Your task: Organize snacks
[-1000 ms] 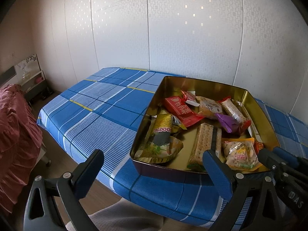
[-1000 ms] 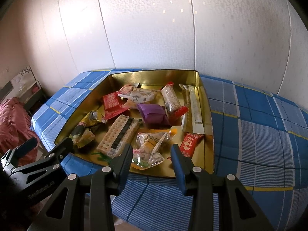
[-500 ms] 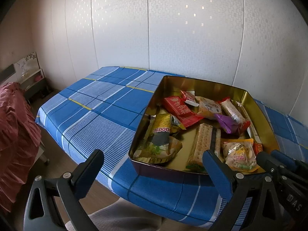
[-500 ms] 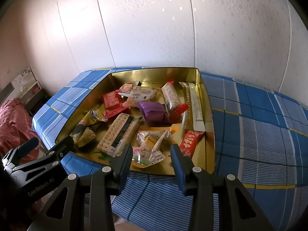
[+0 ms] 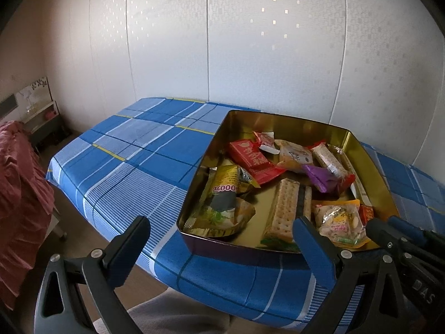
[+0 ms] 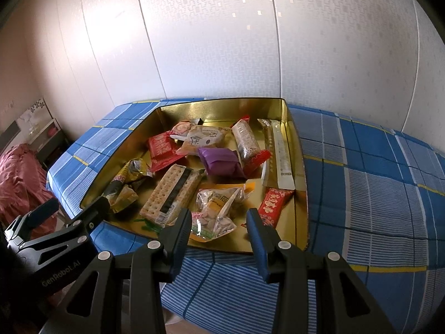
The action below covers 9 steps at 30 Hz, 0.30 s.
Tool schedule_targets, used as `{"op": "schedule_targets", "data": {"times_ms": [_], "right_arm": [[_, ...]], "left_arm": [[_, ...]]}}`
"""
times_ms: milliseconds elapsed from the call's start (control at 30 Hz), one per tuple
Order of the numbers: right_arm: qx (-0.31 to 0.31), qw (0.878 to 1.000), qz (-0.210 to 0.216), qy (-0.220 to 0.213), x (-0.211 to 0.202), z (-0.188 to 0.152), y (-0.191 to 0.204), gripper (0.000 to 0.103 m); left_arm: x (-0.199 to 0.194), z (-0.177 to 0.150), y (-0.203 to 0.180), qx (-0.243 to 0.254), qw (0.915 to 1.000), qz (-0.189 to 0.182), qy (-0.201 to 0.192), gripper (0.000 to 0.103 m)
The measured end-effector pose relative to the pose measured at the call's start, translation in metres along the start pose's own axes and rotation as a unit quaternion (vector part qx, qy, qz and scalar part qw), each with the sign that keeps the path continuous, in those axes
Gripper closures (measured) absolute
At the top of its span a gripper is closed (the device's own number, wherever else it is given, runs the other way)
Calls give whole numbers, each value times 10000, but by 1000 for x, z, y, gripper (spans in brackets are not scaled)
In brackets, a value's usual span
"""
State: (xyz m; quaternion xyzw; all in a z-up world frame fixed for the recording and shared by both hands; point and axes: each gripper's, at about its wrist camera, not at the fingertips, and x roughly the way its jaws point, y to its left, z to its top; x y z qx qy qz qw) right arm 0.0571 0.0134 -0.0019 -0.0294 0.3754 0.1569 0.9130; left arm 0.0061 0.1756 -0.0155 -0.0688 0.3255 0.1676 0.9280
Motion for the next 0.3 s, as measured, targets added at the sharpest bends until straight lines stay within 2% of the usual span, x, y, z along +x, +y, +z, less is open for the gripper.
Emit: {"op": "schedule_targets", "data": {"times_ms": [300], "right_arm": [[88, 10000, 7, -42, -1, 1, -4, 62]], "left_arm": [[3, 0, 3, -106, 9999, 66, 53, 0]]}}
